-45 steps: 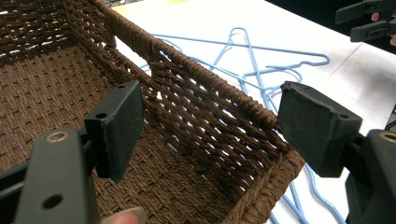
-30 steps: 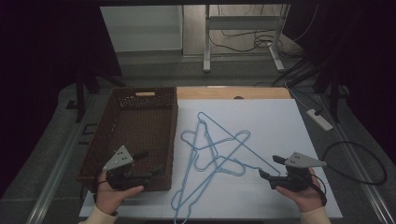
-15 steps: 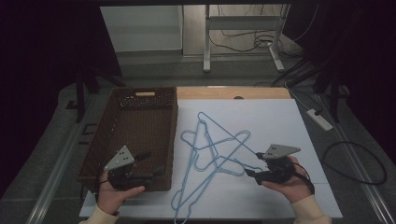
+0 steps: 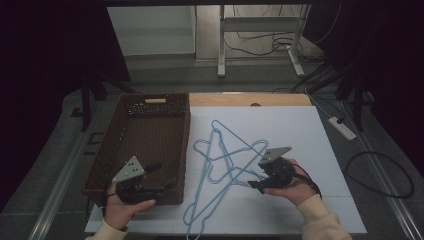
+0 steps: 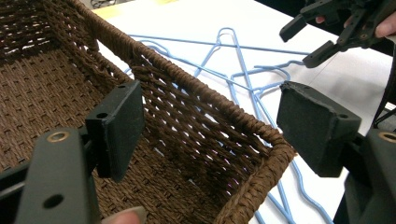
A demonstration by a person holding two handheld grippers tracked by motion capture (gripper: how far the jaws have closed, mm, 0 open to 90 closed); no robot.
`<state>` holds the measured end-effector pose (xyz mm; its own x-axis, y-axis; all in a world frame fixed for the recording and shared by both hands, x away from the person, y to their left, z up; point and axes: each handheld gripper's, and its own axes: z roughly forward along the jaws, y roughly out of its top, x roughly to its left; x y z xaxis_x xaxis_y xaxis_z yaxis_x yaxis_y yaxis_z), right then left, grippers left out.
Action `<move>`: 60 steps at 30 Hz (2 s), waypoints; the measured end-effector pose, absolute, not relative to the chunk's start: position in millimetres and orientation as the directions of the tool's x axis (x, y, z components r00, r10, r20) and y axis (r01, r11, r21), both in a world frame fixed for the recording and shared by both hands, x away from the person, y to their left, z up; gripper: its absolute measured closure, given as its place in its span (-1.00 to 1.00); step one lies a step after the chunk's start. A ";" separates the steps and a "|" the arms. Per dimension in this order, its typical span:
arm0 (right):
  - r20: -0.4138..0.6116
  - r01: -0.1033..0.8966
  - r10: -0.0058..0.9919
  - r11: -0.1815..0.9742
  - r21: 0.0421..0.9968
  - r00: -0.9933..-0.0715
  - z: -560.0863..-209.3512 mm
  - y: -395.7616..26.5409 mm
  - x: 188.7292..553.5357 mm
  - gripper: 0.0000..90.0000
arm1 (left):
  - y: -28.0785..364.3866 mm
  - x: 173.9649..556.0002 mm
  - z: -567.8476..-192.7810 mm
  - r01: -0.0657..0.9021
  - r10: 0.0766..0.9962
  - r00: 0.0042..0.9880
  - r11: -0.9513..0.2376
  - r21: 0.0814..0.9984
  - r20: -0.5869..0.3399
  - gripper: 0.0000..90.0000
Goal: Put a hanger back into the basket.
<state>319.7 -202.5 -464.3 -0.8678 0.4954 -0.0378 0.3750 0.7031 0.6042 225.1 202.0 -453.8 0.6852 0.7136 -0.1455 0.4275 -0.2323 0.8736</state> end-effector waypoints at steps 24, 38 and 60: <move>-0.019 0.338 0.370 0.869 0.362 -0.929 -493.6 -152.9 342.5 -0.05 | 200.9 224.2 -453.3 0.424 0.709 0.691 -0.238 0.874 -0.142 -0.46; -0.011 0.316 0.332 0.907 0.278 -0.943 -497.6 -141.8 344.9 0.53 | 200.4 223.8 -453.0 0.421 0.708 0.692 -0.240 0.875 -0.139 -0.46; -0.026 0.290 0.313 0.904 0.313 -0.949 -481.5 -146.4 339.0 0.91 | 198.7 220.9 -448.0 0.408 0.710 0.693 -0.243 0.880 -0.125 -0.46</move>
